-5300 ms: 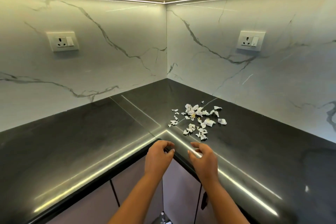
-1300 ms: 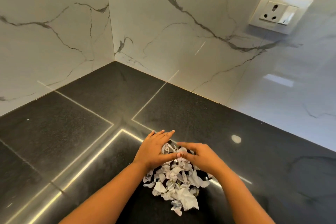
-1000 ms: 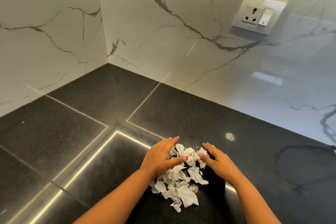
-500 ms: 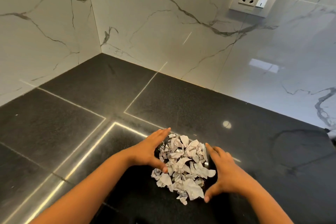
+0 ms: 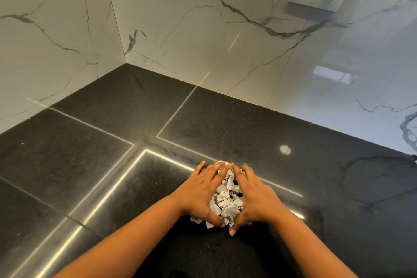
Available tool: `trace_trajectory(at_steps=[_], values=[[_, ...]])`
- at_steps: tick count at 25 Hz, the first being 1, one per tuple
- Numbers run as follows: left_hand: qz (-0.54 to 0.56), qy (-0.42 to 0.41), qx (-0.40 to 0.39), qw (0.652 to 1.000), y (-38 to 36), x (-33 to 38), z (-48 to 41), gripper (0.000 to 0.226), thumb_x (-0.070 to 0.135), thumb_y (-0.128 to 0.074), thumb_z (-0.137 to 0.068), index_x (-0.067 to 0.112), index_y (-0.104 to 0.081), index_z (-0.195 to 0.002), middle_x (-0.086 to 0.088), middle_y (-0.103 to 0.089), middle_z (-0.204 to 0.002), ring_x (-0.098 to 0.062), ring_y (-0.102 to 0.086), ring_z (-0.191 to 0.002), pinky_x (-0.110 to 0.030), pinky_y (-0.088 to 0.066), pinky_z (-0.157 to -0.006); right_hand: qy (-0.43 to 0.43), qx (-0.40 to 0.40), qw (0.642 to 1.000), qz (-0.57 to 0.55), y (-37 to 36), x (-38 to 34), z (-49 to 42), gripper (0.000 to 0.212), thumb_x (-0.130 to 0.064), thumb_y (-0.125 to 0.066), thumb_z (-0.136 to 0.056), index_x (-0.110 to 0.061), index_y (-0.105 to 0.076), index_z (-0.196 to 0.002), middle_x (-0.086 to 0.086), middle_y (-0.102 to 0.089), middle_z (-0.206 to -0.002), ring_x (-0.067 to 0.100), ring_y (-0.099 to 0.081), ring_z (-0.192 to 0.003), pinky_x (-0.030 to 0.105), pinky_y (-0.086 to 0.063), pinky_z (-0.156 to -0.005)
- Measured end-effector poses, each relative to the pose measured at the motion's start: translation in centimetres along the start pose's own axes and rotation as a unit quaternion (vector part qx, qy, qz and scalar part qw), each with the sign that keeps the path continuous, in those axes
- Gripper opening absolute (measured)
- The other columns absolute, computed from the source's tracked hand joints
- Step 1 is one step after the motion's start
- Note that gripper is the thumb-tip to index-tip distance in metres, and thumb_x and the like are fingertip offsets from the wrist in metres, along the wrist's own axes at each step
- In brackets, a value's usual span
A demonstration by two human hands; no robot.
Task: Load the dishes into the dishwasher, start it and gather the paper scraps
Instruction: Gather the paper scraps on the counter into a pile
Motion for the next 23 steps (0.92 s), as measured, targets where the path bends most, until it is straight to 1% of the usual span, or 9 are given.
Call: trace_trajectory(at_steps=[3,5,6,7,9,12,14,18,23], values=[[0.02,0.013,0.038,0.999,0.5,0.2,0.2,0.115,0.074,-0.046,-0.064,0.022,0.014,-0.148,0.0,0.003,-0.158,-0.011,0.009,-0.144,-0.027,0.016,-0.113,0.038,0.03,0.999,0.009,0.2,-0.1,-0.5,0.149,-0.072,-0.077,-0.033,-0.025,0.006,-0.147,-0.009,-0.012,-0.144,0.013,-0.034,-0.129,0.03,-0.038,-0.103],[0.015,0.031,0.052,0.998,0.5,0.1,0.2,0.107,0.073,-0.042,-0.068,0.017,-0.001,-0.15,-0.002,-0.005,-0.158,-0.014,0.0,-0.144,-0.025,0.014,-0.111,0.056,0.052,0.997,0.02,0.3,-0.1,-1.0,0.14,-0.079,-0.071,-0.034,-0.023,-0.009,-0.146,-0.012,-0.022,-0.136,0.009,-0.045,-0.118,0.028,-0.044,-0.095],[0.005,0.038,0.069,0.997,0.4,0.0,0.3,0.102,0.072,-0.041,-0.07,0.015,-0.011,-0.149,-0.003,-0.015,-0.156,-0.017,-0.008,-0.144,-0.029,0.007,-0.114,0.061,0.062,0.996,0.02,0.3,-0.1,-1.2,0.132,-0.082,-0.067,-0.035,-0.026,-0.018,-0.143,-0.014,-0.026,-0.133,0.007,-0.049,-0.112,0.028,-0.047,-0.09],[-0.015,0.039,0.095,0.995,0.4,0.0,0.3,0.095,0.071,-0.041,-0.071,0.014,-0.024,-0.145,-0.004,-0.03,-0.15,-0.018,-0.02,-0.14,-0.034,-0.009,-0.117,0.061,0.073,0.995,0.019,0.2,-0.1,-1.3,0.122,-0.086,-0.063,-0.036,-0.03,-0.026,-0.138,-0.016,-0.031,-0.129,0.005,-0.052,-0.106,0.028,-0.049,-0.084],[-0.027,0.047,0.127,0.99,0.5,0.0,0.4,0.077,0.069,-0.041,-0.068,0.019,-0.044,-0.126,0.003,-0.055,-0.125,-0.012,-0.044,-0.116,-0.027,-0.046,-0.098,0.066,0.118,0.991,0.015,-0.1,-0.1,-1.3,0.098,-0.089,-0.056,-0.042,-0.036,-0.042,-0.124,-0.017,-0.042,-0.117,0.003,-0.057,-0.091,0.026,-0.049,-0.068],[0.008,0.041,0.173,0.984,0.4,0.1,0.2,0.042,0.051,-0.044,-0.075,0.024,-0.048,-0.107,0.007,-0.058,-0.101,-0.01,-0.055,-0.084,-0.022,-0.053,-0.066,0.094,0.205,0.974,0.01,-0.7,-0.1,-1.2,0.048,-0.072,-0.055,-0.066,-0.034,-0.054,-0.094,-0.016,-0.05,-0.091,0.005,-0.057,-0.064,0.024,-0.042,-0.044],[0.018,0.053,0.173,0.983,0.1,0.0,0.1,0.029,0.041,-0.045,-0.078,0.025,-0.047,-0.102,0.007,-0.055,-0.094,-0.011,-0.056,-0.075,-0.024,-0.049,-0.053,0.096,0.219,0.971,0.017,-0.9,0.0,-1.3,0.027,-0.056,-0.053,-0.073,-0.032,-0.054,-0.085,-0.013,-0.049,-0.081,0.007,-0.053,-0.056,0.021,-0.034,-0.04],[0.036,0.069,0.169,0.983,0.2,-0.1,0.2,0.031,0.043,-0.041,-0.081,0.023,-0.048,-0.104,0.004,-0.054,-0.1,-0.016,-0.056,-0.084,-0.031,-0.048,-0.059,0.073,0.208,0.975,-0.008,-0.8,0.4,-1.4,0.029,-0.056,-0.05,-0.074,-0.035,-0.052,-0.093,-0.012,-0.05,-0.081,0.006,-0.052,-0.06,0.015,-0.021,-0.043],[0.128,0.077,0.175,0.973,0.4,-0.7,0.8,0.05,0.04,-0.056,-0.077,0.027,-0.05,-0.124,0.011,-0.058,-0.111,-0.009,-0.052,-0.1,-0.028,-0.048,-0.082,0.054,0.086,0.992,-0.07,0.3,0.8,-1.2,0.056,-0.053,-0.063,-0.07,-0.047,-0.045,-0.122,-0.022,-0.046,-0.102,0.001,-0.053,-0.097,0.021,-0.041,-0.07]])
Point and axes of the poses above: each hand's wrist, its own z-axis away from the middle knuckle, its own y-axis out of the back of the hand, x = y × z, the point moved 4 cm from there along -z, towards the middle knuckle
